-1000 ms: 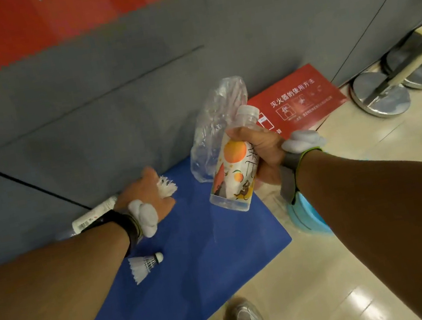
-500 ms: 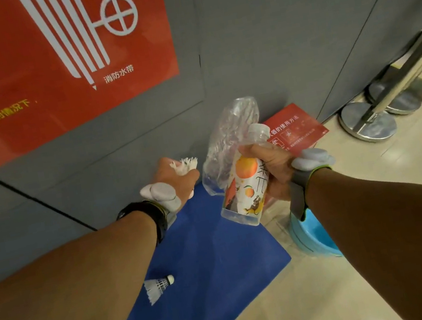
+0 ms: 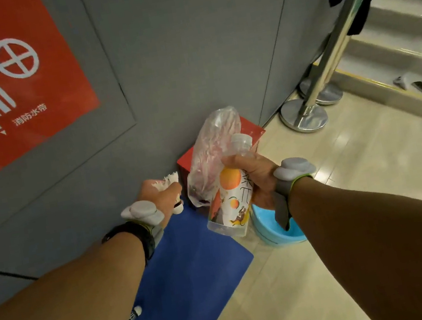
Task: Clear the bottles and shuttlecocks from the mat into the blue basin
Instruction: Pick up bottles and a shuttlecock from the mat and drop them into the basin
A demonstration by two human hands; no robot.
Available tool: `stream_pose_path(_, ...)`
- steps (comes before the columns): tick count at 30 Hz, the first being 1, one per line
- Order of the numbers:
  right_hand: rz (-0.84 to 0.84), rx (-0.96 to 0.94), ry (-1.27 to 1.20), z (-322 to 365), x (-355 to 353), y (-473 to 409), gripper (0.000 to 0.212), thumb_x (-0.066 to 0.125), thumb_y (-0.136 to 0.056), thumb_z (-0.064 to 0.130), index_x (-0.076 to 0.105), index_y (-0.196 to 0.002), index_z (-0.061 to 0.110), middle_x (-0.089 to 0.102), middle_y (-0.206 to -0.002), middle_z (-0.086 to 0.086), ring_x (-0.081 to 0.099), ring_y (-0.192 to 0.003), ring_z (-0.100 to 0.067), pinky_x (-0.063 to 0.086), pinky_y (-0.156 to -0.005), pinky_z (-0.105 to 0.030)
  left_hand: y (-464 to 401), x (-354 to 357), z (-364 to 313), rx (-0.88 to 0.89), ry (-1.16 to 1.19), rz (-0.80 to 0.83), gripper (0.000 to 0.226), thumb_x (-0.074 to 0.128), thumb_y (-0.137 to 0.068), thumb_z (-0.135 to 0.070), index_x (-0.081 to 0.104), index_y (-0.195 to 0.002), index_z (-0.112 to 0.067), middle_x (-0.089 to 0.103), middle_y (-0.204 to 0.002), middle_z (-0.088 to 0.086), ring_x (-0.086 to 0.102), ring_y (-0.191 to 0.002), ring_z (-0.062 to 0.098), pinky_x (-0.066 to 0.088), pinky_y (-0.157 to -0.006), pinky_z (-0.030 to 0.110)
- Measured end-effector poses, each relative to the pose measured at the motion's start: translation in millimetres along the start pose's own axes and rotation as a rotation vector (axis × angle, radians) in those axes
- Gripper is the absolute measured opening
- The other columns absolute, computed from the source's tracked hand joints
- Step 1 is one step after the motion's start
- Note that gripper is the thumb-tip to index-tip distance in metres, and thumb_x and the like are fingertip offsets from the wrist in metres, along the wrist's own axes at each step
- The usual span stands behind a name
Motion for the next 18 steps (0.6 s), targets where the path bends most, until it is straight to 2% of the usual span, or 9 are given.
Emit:
stream_pose_path(2, -0.031, -0.049, 0.006, 6, -23, 3, 0.03, 0.08, -0.065, 0.028, 0.071, -0.091, 0.014, 0.072, -0.101, -0.02, 0.068, -0.098, -0.038, 0.049, -0.096, -0.059, 3, 28, -9, -0.003, 0.057, 0.057, 0.008, 0.059, -0.075, -0.017, 0.056, -0.082, -0.014, 0.051, -0.076, 0.011, 0.051, -0.071, 0.024, 0.044, -0.065, 0.039)
stream_pose_path(4, -0.082, -0.074, -0.038, 6, -51, 6, 0.025, 0.078, -0.066, 0.023, 0.07, -0.088, 0.013, 0.071, -0.097, -0.021, 0.067, -0.094, -0.039, 0.05, -0.096, -0.056, 6, 62, -17, 0.006, 0.11, 0.129, 0.009, 0.057, -0.081, -0.008, 0.052, -0.083, -0.016, 0.047, -0.082, 0.01, 0.046, -0.075, 0.025, 0.041, -0.064, 0.037)
stream_pose_path(7, -0.162, -0.088, -0.108, -4, -97, 14, 0.014, 0.076, -0.071, 0.016, 0.067, -0.083, 0.013, 0.068, -0.085, -0.018, 0.066, -0.082, -0.037, 0.051, -0.093, -0.057, 7, 111, -15, -0.022, 0.112, 0.164, 0.02, 0.059, -0.087, -0.005, 0.052, -0.071, -0.017, 0.055, -0.08, 0.009, 0.05, -0.075, 0.026, 0.049, -0.063, 0.034)
stream_pose_path(10, -0.226, -0.061, -0.14, -19, -143, 25, 0.006, 0.07, -0.082, 0.01, 0.065, -0.081, 0.012, 0.064, -0.083, -0.017, 0.064, -0.077, -0.034, 0.05, -0.09, -0.056, 5, 156, -3, -0.09, 0.075, 0.185, 0.012, 0.067, -0.079, -0.015, 0.061, -0.07, -0.019, 0.067, -0.072, 0.006, 0.063, -0.073, 0.028, 0.059, -0.076, 0.048)
stream_pose_path(12, -0.269, -0.056, -0.171, -25, -178, 28, 0.006, 0.069, -0.084, 0.009, 0.064, -0.082, 0.013, 0.065, -0.081, -0.016, 0.065, -0.072, -0.032, 0.053, -0.086, -0.051, 2, 190, 1, -0.085, 0.013, 0.229, 0.012, 0.067, -0.069, -0.023, 0.058, -0.063, -0.018, 0.068, -0.071, 0.011, 0.063, -0.071, 0.028, 0.056, -0.077, 0.057)
stream_pose_path(13, -0.291, -0.055, -0.184, -29, -194, 28, 0.008, 0.072, -0.08, 0.011, 0.065, -0.083, 0.012, 0.066, -0.083, -0.018, 0.065, -0.076, -0.035, 0.053, -0.087, -0.053, 1, 207, 2, -0.074, -0.013, 0.257, 0.014, 0.066, -0.068, -0.024, 0.056, -0.064, -0.015, 0.065, -0.072, 0.015, 0.061, -0.069, 0.027, 0.056, -0.074, 0.055)
stream_pose_path(15, -0.338, -0.041, -0.203, -36, -223, 27, 0.029, 0.077, -0.069, 0.018, 0.065, -0.093, 0.009, 0.065, -0.097, -0.029, 0.065, -0.09, -0.045, 0.049, -0.093, -0.062, 3, 236, 0, -0.059, -0.059, 0.297, 0.02, 0.066, -0.069, -0.023, 0.059, -0.073, -0.005, 0.058, -0.067, 0.016, 0.057, -0.063, 0.024, 0.055, -0.061, 0.041)
stream_pose_path(17, -0.402, -0.014, -0.236, -50, -256, 20, 0.053, 0.079, -0.062, 0.023, 0.063, -0.108, 0.005, 0.064, -0.113, -0.033, 0.063, -0.103, -0.051, 0.047, -0.091, -0.067, -2, 269, 7, -0.052, -0.106, 0.298, 0.017, 0.067, -0.079, -0.015, 0.056, -0.072, -0.004, 0.054, -0.052, 0.006, 0.053, -0.047, 0.016, 0.045, -0.045, 0.022)
stream_pose_path(18, -0.421, 0.002, -0.241, -59, -269, 15, 0.059, 0.08, -0.061, 0.024, 0.061, -0.113, 0.004, 0.064, -0.116, -0.032, 0.062, -0.105, -0.052, 0.047, -0.09, -0.068, -7, 282, 13, -0.05, -0.123, 0.285, 0.024, 0.066, -0.083, -0.011, 0.052, -0.065, -0.003, 0.05, -0.042, -0.002, 0.05, -0.04, 0.01, 0.039, -0.039, 0.018)
Point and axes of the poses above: each hand's wrist, its own y-axis away from the middle knuckle, its own x-axis out of the palm, z = x × y, the point moved 7 cm from there along -y, towards the middle knuckle
